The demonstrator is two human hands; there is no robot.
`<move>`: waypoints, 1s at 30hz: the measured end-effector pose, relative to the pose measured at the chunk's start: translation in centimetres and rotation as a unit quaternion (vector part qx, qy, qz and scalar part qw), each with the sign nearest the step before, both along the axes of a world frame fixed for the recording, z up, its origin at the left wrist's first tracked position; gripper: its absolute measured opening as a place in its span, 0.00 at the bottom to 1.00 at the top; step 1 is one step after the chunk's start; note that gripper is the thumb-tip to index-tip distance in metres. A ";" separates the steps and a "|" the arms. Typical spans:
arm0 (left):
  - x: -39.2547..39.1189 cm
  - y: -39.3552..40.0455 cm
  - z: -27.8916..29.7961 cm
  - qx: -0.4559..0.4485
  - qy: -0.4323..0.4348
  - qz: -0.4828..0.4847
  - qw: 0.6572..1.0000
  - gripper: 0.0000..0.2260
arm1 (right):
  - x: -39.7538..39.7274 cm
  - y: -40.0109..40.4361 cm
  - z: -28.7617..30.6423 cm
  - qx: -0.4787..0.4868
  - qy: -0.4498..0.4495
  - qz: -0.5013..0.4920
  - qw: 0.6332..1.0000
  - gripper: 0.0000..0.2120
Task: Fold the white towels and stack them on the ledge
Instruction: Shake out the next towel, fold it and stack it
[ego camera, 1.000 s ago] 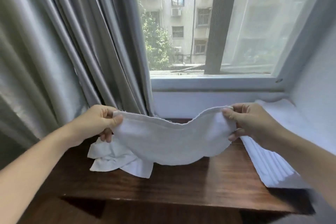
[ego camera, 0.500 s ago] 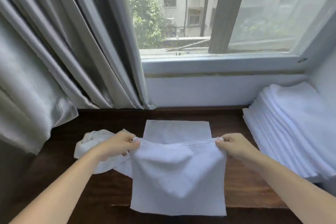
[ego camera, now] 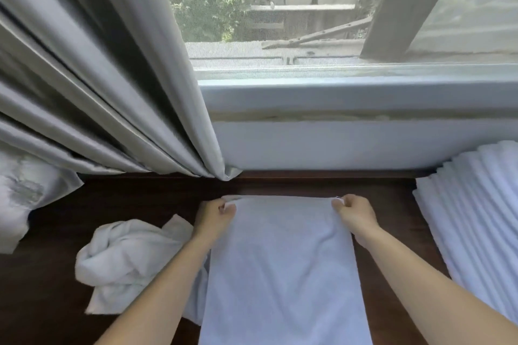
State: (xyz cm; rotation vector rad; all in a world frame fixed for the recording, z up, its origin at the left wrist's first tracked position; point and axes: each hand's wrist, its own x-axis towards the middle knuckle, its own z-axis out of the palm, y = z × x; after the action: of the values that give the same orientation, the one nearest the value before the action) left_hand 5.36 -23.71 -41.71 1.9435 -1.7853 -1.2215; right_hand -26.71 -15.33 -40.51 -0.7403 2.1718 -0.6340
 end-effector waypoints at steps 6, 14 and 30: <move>-0.7 0.0 -1.2 0.010 0.058 0.080 0.995 0.13 | 1.3 0.0 -1.2 -0.010 -0.016 0.017 1.000 0.13; -0.3 0.6 -0.8 -0.080 0.079 0.075 0.991 0.08 | 1.6 0.3 -1.1 -0.027 -0.036 0.041 0.998 0.08; -1.2 1.8 0.9 -0.096 0.094 0.100 0.986 0.05 | 1.9 -0.6 0.5 0.005 -0.238 0.009 0.971 0.08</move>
State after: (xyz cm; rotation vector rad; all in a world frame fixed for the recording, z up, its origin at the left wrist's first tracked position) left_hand 4.11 -21.96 -40.83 1.7845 -1.5141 -1.0848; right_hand -24.82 -15.94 -39.98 -0.5347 1.7234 -0.7093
